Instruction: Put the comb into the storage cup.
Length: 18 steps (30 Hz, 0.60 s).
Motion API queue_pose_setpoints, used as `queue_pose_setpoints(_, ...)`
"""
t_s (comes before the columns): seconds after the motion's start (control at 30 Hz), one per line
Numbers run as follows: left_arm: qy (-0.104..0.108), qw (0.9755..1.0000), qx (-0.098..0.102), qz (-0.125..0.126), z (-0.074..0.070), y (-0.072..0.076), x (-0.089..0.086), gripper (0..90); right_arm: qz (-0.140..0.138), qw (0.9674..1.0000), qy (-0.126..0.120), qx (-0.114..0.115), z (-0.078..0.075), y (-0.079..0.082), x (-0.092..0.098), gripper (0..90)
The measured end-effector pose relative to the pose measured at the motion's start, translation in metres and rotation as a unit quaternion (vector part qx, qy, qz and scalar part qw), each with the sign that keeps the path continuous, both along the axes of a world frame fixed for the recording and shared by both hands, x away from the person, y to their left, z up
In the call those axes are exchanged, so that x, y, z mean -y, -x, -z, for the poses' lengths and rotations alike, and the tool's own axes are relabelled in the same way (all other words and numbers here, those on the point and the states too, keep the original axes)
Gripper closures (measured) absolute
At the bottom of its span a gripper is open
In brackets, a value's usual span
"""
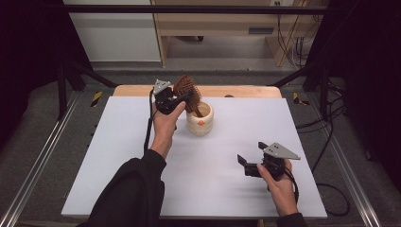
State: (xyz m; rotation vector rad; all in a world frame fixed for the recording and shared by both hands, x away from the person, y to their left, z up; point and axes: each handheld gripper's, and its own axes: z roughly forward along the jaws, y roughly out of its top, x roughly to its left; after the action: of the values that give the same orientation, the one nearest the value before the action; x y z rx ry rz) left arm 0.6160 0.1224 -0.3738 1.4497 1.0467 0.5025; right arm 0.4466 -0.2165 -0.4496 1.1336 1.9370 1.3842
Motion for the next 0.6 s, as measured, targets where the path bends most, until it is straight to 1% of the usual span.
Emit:
queue_pose_setpoints(0.2,0.000,1.0000,-0.005,-0.006,0.0007,-0.0007,-0.0014,42.9,0.000,1.0000,-0.001,0.000,0.0000,0.0001,-0.0001,4.0)
queue_pose_setpoints(0.3,0.004,0.9999,-0.009,-0.008,0.0011,-0.0014,-0.0027,42.5,0.000,1.0000,-0.001,0.000,0.0000,0.0000,-0.0001,4.0)
queue_pose_setpoints(0.43,0.003,0.9999,-0.009,-0.007,0.0014,-0.0017,-0.0031,42.1,0.000,1.0000,-0.001,0.000,0.0000,0.0000,-0.0002,4.0)
queue_pose_setpoints(0.6,0.011,0.9998,-0.016,-0.007,0.0024,-0.0028,-0.0031,41.7,0.000,1.0000,-0.001,0.000,0.0001,0.0000,-0.0003,4.0)
